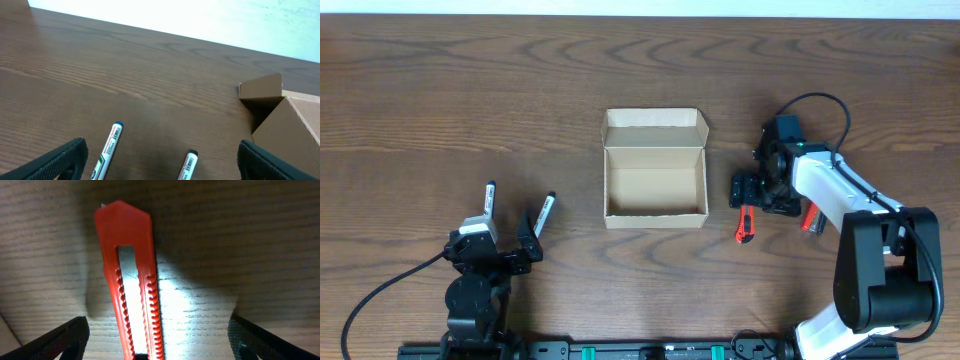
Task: Pack container
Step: 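Close right gripper on the red utility knife and lift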
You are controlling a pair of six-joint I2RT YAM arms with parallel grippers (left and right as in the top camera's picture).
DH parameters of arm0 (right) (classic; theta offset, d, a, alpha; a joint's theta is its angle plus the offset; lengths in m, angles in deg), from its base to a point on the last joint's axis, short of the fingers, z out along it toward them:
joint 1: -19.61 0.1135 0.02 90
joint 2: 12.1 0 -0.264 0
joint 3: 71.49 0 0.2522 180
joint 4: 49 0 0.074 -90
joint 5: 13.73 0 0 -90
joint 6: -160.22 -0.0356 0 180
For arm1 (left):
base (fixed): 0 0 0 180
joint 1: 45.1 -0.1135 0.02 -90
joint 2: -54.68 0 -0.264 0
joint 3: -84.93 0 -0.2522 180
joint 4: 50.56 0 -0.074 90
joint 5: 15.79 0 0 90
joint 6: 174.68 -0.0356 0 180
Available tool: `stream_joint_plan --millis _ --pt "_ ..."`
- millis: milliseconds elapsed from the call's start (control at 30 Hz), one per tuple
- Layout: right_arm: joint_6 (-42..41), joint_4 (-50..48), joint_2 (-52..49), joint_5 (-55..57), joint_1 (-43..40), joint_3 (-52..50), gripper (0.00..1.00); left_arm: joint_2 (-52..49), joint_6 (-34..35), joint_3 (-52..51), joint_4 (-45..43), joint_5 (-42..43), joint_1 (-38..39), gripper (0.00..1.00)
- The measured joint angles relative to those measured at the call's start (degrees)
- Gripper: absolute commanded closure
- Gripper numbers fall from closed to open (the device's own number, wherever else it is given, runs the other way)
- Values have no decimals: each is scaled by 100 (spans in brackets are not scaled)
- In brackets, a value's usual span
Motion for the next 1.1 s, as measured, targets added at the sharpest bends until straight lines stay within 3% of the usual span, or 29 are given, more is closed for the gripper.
stream_joint_plan --millis 300,467,600,700,1100 --pt "-87 151 -22 151 114 0 13 0 -2 0 0 0 0 5" --pt "-186 175 -35 234 114 -4 52 0 0 0 0 0 0 5" --pt "-234 199 -39 234 114 -7 71 0 -2 0 0 0 0 5" --pt "-208 199 -42 197 114 -4 99 0 -2 0 0 0 0 5" --pt "-238 92 -20 26 149 24 99 0 -2 0 0 4 0 5"
